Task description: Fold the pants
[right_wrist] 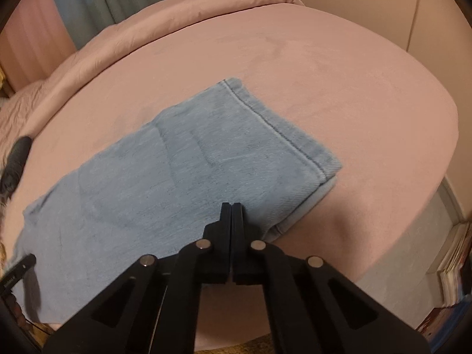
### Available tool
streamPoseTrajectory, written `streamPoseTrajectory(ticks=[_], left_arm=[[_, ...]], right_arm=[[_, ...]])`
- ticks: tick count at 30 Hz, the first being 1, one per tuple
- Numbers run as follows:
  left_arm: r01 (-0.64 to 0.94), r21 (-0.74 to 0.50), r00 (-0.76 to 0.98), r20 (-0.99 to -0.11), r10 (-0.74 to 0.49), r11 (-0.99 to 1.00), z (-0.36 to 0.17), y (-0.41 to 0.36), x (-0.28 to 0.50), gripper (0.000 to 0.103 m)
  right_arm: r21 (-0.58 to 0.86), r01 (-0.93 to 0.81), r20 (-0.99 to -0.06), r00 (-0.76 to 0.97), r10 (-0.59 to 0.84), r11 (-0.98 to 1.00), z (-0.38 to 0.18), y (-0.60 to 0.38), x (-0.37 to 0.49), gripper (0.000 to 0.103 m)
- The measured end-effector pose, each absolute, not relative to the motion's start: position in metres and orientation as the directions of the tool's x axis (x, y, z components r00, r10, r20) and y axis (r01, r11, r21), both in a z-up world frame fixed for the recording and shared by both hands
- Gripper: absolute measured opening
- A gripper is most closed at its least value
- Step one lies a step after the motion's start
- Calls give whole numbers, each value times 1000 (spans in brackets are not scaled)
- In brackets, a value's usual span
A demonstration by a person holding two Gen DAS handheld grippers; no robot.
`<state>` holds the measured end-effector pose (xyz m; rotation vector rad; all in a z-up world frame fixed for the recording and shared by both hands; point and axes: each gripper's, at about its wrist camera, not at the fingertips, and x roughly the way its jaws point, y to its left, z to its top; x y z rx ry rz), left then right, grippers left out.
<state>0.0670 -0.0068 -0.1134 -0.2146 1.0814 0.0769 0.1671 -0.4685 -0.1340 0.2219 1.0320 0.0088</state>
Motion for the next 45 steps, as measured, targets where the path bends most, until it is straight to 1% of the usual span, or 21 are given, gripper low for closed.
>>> streamPoseTrajectory(ticks=[2,3,4,6,9,10,11,12,14,19,23,28,30,33,35,36,40,43,45], left_arm=[[-127,-204,485,-866,-118,971,-100,-6,77,33],[-114,-230,495,-857,-146,967,-96,-11,82,33],[-94,-256,503,-846,-176,962,-91,-16,90,33],[-64,-274,504,-839,-206,960,-89,-29,106,33],[-43,-243,490,-851,-191,969,-97,-44,134,33],[-48,-234,475,-860,-183,971,-103,-46,140,33],[-52,-233,462,-867,-184,971,-109,-48,143,32],[-65,-224,446,-878,-172,972,-116,-49,150,27],[-79,-197,446,-884,-142,977,-126,-49,154,21],[-91,-193,436,-890,-135,977,-127,-56,160,21],[-99,-213,442,-885,-149,972,-127,-54,163,20],[-85,-218,451,-879,-158,972,-120,-50,147,19],[-77,-240,439,-879,-183,968,-112,-49,129,19],[-37,-283,446,-863,-237,958,-104,-58,109,20],[-15,-308,437,-858,-271,951,-101,-66,100,20],[2,-328,429,-853,-296,945,-100,-72,97,19],[74,-386,396,-835,-382,920,-103,-99,93,20],[96,-366,358,-855,-376,925,-114,-115,96,20],[87,-366,344,-862,-373,927,-123,-120,101,20]], right_arm=[[183,103,-855,508,107,978,-131,-466,165,0],[168,95,-855,510,97,981,-127,-465,165,2],[143,84,-852,517,80,986,-121,-462,163,6],[93,71,-846,531,42,993,-114,-458,161,7],[87,70,-851,524,38,994,-118,-463,164,6],[82,74,-859,510,33,994,-122,-462,168,3],[70,77,-865,501,23,995,-126,-464,166,3],[66,74,-866,499,20,995,-129,-463,167,2],[51,70,-863,505,9,996,-133,-461,170,0],[58,74,-860,510,12,996,-136,-465,174,0],[76,89,-854,520,18,993,-138,-473,167,0],[95,86,-849,527,35,992,-135,-477,166,0],[99,88,-849,526,38,991,-127,-480,161,0],[110,103,-826,563,33,989,-108,-490,147,12],[113,135,-821,571,16,984,-103,-503,142,40],[129,153,-818,575,18,980,-103,-510,140,44],[218,228,-828,557,56,949,-112,-538,140,44],[283,226,-824,555,116,932,-118,-543,140,44],[294,217,-827,546,134,931,-121,-542,142,44]])
